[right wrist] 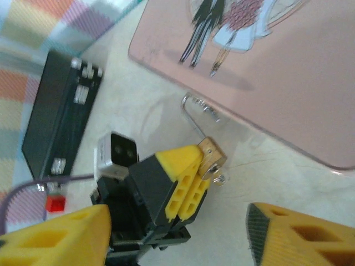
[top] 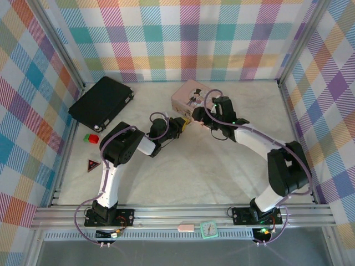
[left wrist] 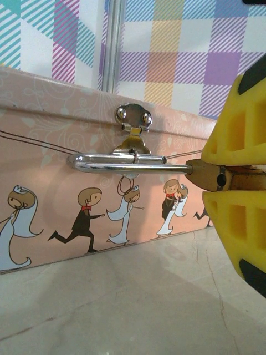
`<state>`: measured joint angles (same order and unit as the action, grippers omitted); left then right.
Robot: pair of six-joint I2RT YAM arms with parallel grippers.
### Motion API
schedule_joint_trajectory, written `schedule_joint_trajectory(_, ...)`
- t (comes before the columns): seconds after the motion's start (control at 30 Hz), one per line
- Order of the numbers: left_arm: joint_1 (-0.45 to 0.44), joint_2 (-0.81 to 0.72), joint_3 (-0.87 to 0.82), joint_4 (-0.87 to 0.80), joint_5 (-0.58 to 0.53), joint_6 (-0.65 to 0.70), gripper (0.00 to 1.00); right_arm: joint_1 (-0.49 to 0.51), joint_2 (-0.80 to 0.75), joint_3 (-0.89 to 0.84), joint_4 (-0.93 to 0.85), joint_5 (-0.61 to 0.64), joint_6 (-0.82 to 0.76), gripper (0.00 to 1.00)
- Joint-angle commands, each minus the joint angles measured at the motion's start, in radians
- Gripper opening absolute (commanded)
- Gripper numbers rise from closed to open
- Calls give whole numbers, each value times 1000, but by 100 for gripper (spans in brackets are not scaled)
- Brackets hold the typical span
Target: Unlock the padlock with the key
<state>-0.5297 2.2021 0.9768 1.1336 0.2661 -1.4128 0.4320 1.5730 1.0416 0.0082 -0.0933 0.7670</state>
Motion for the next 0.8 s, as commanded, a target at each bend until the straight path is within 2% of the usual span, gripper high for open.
schedule_joint_trajectory(0.0,0,-15,-3,-5,-27,36,0,-27,-34,-28,-124,159,-8,78)
schedule_joint_trajectory(0.1,-3,-27,-10,-21,-61,53,0,-50,-15,-23,-134,234,0,84)
schedule_joint_trajectory(0.17,-5,-29,-13,-26,-92,52,0,-66,24,-8,-116,234,1,86)
schedule_joint_trajectory(0.43,-23,-32,12,-48,-202,55,0,-78,194,70,-62,249,53,86)
schedule_joint_trajectory(0.77,-24,-42,12,-9,-293,45,0,-88,274,79,-53,251,127,85)
